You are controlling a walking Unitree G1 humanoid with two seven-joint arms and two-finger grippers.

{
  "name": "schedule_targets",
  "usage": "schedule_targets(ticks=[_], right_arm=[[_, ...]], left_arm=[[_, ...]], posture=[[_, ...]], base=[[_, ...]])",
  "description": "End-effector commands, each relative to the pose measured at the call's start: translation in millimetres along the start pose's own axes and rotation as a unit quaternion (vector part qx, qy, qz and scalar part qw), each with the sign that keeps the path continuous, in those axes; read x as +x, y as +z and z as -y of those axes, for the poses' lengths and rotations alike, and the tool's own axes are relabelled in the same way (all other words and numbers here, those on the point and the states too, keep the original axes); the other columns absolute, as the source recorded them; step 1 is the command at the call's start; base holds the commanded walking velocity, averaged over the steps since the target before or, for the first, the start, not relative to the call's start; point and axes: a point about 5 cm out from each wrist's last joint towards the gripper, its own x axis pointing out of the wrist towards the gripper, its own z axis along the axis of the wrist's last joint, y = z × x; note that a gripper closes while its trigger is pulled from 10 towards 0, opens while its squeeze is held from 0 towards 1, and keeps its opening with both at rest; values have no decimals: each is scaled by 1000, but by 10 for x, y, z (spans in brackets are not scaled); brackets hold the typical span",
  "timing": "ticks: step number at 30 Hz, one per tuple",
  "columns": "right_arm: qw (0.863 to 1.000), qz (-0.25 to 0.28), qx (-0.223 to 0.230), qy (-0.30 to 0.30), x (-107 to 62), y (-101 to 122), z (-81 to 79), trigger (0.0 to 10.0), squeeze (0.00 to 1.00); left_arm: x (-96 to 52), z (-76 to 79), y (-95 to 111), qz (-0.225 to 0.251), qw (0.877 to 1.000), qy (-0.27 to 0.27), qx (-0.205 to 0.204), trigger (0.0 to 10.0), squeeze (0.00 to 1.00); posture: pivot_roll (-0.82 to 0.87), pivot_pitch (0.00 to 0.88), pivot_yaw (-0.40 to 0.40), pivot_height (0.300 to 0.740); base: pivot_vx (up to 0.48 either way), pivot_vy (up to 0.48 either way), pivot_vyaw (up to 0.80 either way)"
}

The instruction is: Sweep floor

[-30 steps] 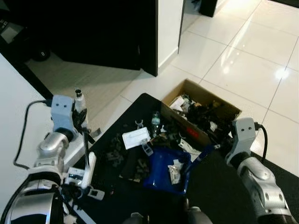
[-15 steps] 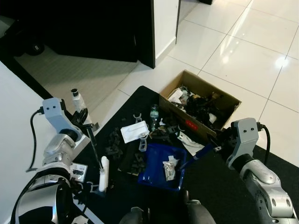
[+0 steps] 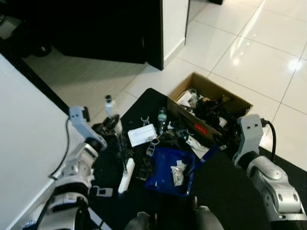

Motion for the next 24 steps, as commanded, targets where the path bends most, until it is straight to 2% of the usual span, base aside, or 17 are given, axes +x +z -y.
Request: schedule_targets(ticks=[1,3,5,6,8,9,11,17,19,20,21,22,24], right_arm=[[997,-48,39,47,43,-269,-196,10000,0],[997,-48,39,47,43,-269,-196,10000,0],[997,-46,41,48,70,-269,-197,10000,0],[997,-46,41,48,70,-269,-197,10000,0],[997,-44,43,47,104,-281,-202,10000,0],[997,-44,43,47,104,-281,-202,10000,0],[997,-43,45,47,127,-292,-207,10000,0],[997,-42,46,46,163,-313,-209,10000,0],[997,-39,47,44,177,-317,-198,10000,0],[997,-39,47,44,177,-317,-198,10000,0],[997,-35,49,42,183,-316,-187,10000,0],[997,-28,53,37,191,-306,-172,10000,0],[998,-17,60,29,204,-287,-149,10000,0]], left_arm=[[54,323,-264,-4,991,-79,-112,10000,8],[54,323,-264,-4,991,-79,-112,10000,8],[24,537,-289,-1,985,-104,-141,10000,8],[24,537,-289,-1,985,-104,-141,10000,8],[-15,824,-339,0,977,-135,-168,10000,8],[-15,824,-339,0,977,-135,-168,10000,8],[-46,955,-344,-3,975,-145,-171,10000,12],[-129,1019,-228,-2,976,-150,-155,10000,12],[-186,1033,-77,-1,981,-153,-117,10000,8],[-186,1033,-77,-1,981,-153,-117,10000,8],[-213,1040,2,-7,986,-151,-76,10000,8],[-244,1026,99,-15,989,-145,-16,10000,0],[-285,987,243,-20,989,-131,65,10000,0]], posture=[[-59,390,83,740],[-59,390,83,740],[-52,378,86,740],[-52,378,86,740],[-36,349,88,740],[-36,349,88,740],[-26,334,92,740],[-11,305,94,740],[-1,293,92,740],[-1,293,92,740],[6,289,91,740],[16,282,89,740],[24,278,88,740]], base=[[0,0,0],[0,0,0],[0,0,0],[0,0,0],[0,0,0],[0,0,0],[0,0,0],[0,0,0],[0,0,0],[0,0,0],[0,0,0],[0,0,0],[0,0,0]])
